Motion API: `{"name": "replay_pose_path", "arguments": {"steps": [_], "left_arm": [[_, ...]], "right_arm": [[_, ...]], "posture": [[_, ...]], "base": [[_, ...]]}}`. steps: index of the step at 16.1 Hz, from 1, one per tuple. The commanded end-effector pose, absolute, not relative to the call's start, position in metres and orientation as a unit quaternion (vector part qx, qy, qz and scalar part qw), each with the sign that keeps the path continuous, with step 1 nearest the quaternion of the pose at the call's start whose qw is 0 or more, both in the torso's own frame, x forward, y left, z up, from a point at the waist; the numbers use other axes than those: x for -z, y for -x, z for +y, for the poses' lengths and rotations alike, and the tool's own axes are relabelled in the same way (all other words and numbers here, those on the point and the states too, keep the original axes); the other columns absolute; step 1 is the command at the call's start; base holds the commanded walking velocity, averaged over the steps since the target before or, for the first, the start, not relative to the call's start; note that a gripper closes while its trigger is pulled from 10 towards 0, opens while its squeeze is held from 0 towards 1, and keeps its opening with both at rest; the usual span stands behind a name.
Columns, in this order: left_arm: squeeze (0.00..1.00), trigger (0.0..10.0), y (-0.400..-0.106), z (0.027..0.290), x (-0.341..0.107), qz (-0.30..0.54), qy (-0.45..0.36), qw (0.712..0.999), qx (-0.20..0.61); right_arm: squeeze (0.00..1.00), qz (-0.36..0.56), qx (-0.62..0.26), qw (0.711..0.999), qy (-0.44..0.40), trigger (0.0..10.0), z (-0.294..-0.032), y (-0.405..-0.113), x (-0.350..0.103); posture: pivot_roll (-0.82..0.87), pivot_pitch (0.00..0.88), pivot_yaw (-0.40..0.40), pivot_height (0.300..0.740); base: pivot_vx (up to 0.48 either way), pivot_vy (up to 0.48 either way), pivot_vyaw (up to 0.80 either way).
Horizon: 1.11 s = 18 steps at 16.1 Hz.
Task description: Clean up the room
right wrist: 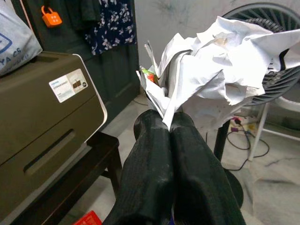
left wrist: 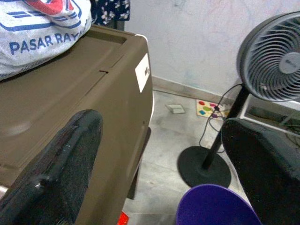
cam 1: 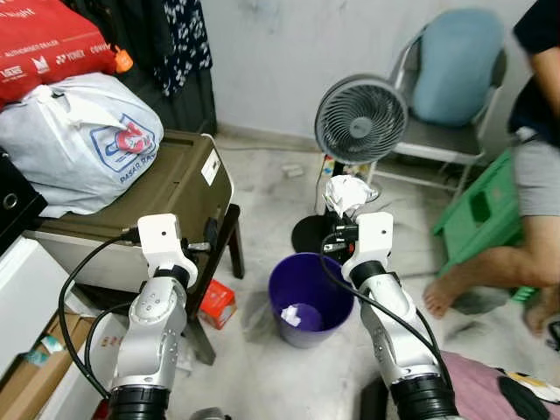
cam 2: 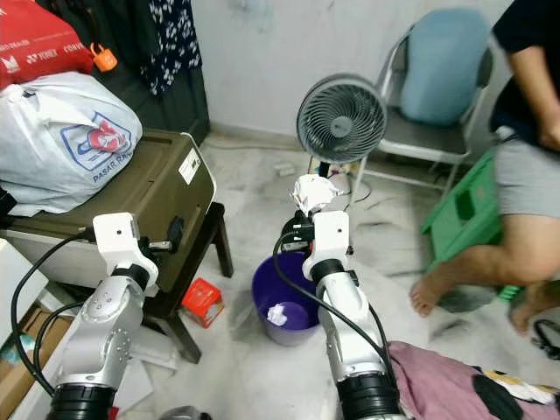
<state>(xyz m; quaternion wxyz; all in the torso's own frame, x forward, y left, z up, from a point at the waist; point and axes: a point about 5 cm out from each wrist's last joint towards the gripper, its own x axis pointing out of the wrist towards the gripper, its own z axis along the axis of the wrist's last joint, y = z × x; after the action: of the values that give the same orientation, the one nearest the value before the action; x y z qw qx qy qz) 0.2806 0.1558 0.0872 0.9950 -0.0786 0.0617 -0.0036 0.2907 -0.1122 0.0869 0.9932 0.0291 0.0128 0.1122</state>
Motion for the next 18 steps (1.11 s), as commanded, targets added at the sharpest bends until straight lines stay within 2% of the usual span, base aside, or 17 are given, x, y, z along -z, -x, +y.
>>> {"name": "replay_pose_path", "arguments": {"steps": [1, 18], "left_arm": [[0.0, 10.0, -0.2809, 0.1565, -0.089, 0.058, 0.079, 0.995, 0.006], [0.0, 10.0, -0.2809, 0.1559, -0.0891, 0.06, 0.074, 0.995, 0.01]], "right_arm": [[0.0, 0.014, -0.115, 0.993, -0.032, 10.0, -0.1103, -0.2919, -0.088], [0.0, 0.008, -0.115, 0.993, -0.03, 10.0, -0.1094, -0.2915, -0.0897]], "posture": [[0.02, 0.0, 0.016, 0.74], [0.02, 0.0, 0.022, 0.74]], "base": [[0.251, 0.0, 0.0], [0.301, 0.0, 0.0]]}}
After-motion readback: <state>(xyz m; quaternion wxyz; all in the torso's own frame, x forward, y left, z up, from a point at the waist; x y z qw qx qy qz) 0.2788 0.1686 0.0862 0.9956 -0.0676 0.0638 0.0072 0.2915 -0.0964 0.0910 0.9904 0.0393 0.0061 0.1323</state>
